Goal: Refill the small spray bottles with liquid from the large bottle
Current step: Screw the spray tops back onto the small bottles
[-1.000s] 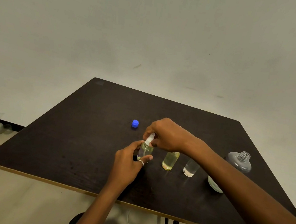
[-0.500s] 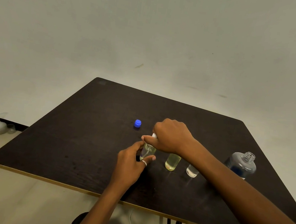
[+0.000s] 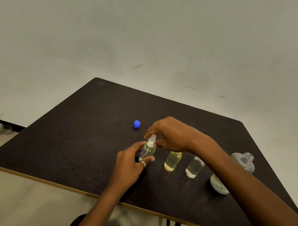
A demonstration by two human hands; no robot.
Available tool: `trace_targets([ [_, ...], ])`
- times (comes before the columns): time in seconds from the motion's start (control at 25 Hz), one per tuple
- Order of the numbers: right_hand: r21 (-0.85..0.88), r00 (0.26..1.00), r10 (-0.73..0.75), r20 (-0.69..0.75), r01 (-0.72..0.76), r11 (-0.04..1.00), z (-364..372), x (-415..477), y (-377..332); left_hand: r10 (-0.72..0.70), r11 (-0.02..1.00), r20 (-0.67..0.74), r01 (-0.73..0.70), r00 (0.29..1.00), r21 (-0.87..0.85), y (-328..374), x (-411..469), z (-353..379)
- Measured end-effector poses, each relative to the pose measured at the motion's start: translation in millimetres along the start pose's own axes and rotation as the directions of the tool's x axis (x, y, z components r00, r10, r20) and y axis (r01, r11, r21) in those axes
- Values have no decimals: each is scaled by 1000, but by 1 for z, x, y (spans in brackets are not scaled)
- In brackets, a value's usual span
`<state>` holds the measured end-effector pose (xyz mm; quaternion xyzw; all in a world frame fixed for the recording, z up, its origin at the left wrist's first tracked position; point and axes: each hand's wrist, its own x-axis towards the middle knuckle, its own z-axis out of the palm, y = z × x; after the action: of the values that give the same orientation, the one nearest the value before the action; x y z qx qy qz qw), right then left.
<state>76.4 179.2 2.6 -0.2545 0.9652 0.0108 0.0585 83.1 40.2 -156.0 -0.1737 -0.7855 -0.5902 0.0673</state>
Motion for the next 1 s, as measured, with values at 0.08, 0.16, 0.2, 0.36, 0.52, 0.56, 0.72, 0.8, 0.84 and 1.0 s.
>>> trace_targets([
  [0.08, -7, 999, 12, -44, -12, 1000, 6, 3, 0, -6, 1000, -3, 6, 1000, -4, -1, 0, 0],
  [0.16, -1, 997, 43, -66, -43, 999, 10, 5, 2, -9, 1000, -6, 9, 1000, -3, -2, 0, 0],
  [0.2, -2, 996, 60, -68, -61, 998, 12, 6, 2, -6, 1000, -7, 6, 1000, -2, -1, 0, -1],
  [0.36, -45, 984, 157, -86, -161, 986, 19, 7, 1, 2, 1000, -7, -2, 1000, 2, -1, 0, -1],
  [0.52, -235, 969, 204, -136, -232, 944, 26, 7, -3, -1, 1000, -12, 1, 1000, 4, -1, 0, -1],
  [0.56, -251, 966, 212, -150, -245, 937, 28, 7, -4, 0, 1000, -12, 0, 1000, 8, -1, 1, -1],
  [0.72, -229, 952, 254, -171, -289, 929, 29, 6, -2, -11, 1000, -2, 11, 1000, 6, 0, 1, 0],
  [0.8, -166, 959, 227, -171, -256, 952, 23, 2, 1, -14, 1000, -5, 14, 1000, -13, 0, 1, 0],
  [0.84, -114, 968, 194, -156, -213, 970, 19, 1, 3, -16, 1000, -6, 16, 1000, -15, 0, 1, 0],
  [1.0, 56, 999, 42, -9, -41, 998, 12, -1, 6, -21, 1000, 1, 21, 1000, -15, 1, 0, -1],
])
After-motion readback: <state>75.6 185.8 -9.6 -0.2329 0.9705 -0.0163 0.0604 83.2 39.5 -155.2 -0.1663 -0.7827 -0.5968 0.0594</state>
